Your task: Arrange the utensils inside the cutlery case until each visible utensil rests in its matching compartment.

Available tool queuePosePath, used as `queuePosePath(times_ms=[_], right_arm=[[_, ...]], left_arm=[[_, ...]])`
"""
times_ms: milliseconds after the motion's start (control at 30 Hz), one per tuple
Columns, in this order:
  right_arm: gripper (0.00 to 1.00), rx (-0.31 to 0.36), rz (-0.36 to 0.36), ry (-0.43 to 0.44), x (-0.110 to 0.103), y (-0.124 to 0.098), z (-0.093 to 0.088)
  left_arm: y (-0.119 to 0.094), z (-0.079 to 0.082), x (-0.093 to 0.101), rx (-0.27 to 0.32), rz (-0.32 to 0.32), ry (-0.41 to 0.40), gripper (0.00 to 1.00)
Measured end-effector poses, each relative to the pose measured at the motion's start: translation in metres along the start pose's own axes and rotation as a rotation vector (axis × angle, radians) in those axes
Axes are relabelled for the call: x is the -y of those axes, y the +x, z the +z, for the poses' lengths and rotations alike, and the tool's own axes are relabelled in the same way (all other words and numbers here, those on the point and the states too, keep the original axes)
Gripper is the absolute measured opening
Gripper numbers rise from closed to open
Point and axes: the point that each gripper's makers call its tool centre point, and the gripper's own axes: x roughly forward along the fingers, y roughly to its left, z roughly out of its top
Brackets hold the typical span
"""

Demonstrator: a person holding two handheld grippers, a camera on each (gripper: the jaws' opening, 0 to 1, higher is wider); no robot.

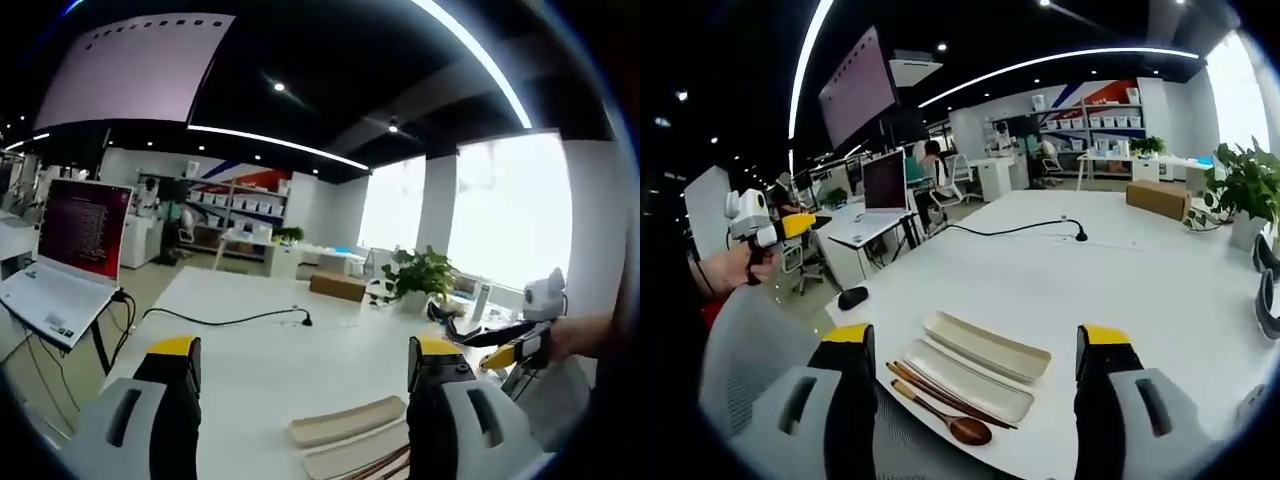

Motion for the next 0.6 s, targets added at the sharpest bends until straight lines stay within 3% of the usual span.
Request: queuePosePath(times_ms=[433,600], right_arm=[[0.74,-0.019,0.044,-0.012,-0.0085,0.0022,-0.0027],[0.76,-0.036,0.024,-0.071,-0.0082,0.0027,-0.0037]], left_arm=[[0.0010,-0.0025,0.0004,-0.016,-0.002,0.009,0.88],[0.0024,-0.0040,0.0026,-0.025,-0.014,0.008,0.87]])
